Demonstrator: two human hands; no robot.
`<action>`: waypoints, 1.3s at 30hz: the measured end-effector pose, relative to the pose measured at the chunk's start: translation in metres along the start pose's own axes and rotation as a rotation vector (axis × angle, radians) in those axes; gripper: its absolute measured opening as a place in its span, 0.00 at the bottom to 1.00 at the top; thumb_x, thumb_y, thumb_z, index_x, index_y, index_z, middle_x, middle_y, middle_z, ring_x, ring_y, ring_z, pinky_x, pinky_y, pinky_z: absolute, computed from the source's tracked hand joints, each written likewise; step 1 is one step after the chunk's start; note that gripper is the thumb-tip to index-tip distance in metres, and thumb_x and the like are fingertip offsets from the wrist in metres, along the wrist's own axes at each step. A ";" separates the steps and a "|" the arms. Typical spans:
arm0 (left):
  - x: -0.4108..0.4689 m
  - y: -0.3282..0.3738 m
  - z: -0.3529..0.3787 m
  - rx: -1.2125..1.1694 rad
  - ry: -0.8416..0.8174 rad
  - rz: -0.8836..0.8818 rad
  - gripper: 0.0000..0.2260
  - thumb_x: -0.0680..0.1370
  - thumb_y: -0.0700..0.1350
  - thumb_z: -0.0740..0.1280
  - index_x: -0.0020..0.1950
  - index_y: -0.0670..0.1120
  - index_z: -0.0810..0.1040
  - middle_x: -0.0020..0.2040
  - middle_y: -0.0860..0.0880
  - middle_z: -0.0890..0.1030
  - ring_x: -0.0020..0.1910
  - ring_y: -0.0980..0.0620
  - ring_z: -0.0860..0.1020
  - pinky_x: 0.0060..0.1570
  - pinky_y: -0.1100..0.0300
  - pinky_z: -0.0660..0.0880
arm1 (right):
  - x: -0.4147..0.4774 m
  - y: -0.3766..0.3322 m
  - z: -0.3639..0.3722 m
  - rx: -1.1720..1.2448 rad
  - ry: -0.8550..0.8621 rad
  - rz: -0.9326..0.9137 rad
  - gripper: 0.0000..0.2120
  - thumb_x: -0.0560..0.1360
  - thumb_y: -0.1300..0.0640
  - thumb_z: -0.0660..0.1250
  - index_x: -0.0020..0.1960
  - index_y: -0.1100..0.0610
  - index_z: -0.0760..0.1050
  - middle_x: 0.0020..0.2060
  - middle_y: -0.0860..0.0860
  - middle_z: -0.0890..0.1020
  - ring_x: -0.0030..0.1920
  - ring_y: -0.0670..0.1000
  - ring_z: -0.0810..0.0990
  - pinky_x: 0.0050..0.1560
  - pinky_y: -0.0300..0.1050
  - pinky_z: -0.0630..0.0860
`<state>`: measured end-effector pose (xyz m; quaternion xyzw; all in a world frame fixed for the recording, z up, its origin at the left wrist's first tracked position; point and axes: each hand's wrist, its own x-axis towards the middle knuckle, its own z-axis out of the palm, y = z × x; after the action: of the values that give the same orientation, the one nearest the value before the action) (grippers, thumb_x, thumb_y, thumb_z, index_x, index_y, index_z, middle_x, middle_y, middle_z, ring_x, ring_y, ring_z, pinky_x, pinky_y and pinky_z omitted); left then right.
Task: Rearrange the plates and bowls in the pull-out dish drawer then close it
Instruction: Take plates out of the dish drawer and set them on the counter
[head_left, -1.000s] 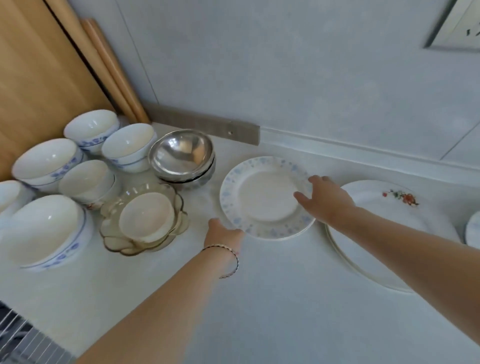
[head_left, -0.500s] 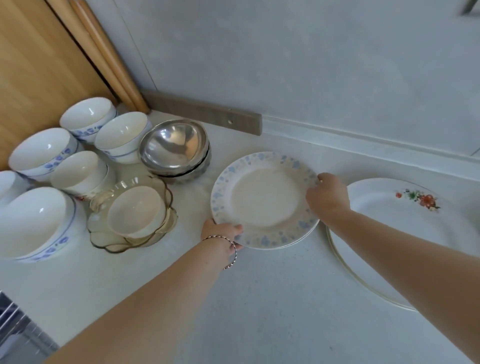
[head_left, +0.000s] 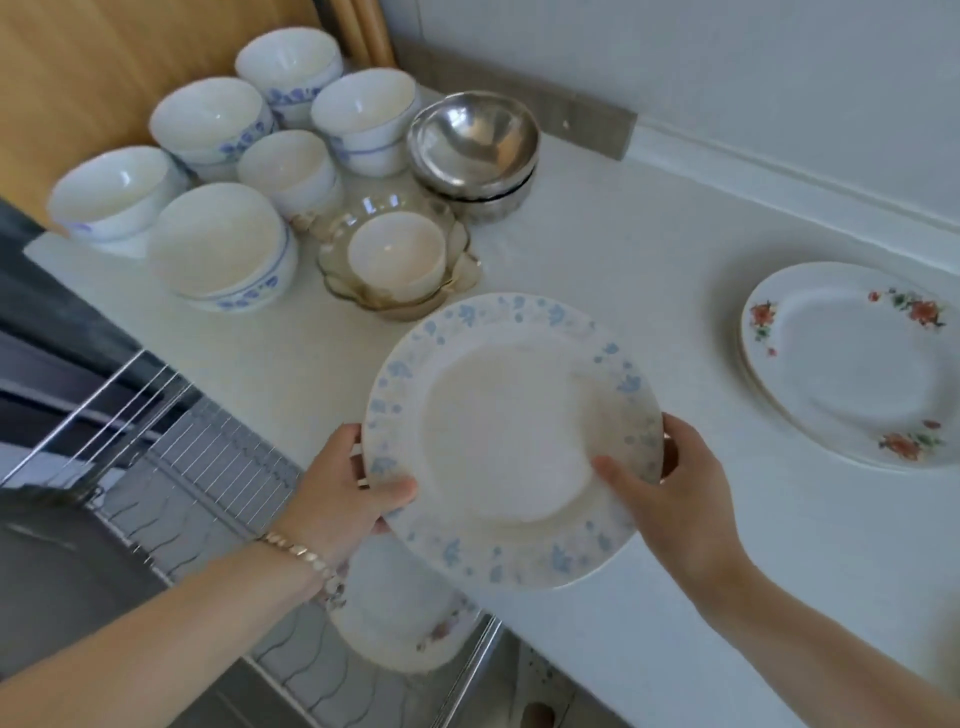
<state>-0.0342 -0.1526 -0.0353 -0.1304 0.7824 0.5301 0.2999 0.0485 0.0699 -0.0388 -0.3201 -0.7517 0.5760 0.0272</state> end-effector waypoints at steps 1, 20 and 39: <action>-0.009 -0.011 -0.017 0.017 0.008 -0.008 0.17 0.72 0.31 0.69 0.45 0.52 0.70 0.48 0.46 0.80 0.47 0.46 0.80 0.53 0.44 0.78 | -0.015 -0.002 0.014 0.000 -0.025 -0.012 0.16 0.71 0.61 0.72 0.46 0.44 0.70 0.39 0.39 0.78 0.34 0.29 0.78 0.29 0.24 0.73; 0.032 -0.173 -0.236 0.595 -0.076 -0.251 0.15 0.71 0.30 0.66 0.56 0.39 0.74 0.54 0.38 0.79 0.55 0.41 0.78 0.55 0.46 0.77 | -0.186 0.080 0.292 -0.055 -0.065 0.487 0.19 0.73 0.58 0.70 0.61 0.54 0.68 0.49 0.47 0.78 0.46 0.47 0.77 0.30 0.29 0.72; 0.179 -0.223 -0.051 0.989 -0.169 -0.193 0.24 0.76 0.36 0.63 0.71 0.37 0.64 0.68 0.38 0.71 0.67 0.40 0.72 0.63 0.52 0.72 | -0.084 0.199 0.279 -0.206 0.310 0.898 0.24 0.73 0.58 0.68 0.66 0.63 0.67 0.63 0.59 0.75 0.63 0.60 0.75 0.62 0.52 0.72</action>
<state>-0.0752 -0.2691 -0.2985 -0.0013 0.8971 0.0748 0.4354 0.0905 -0.1837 -0.2804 -0.6958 -0.5795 0.3989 -0.1444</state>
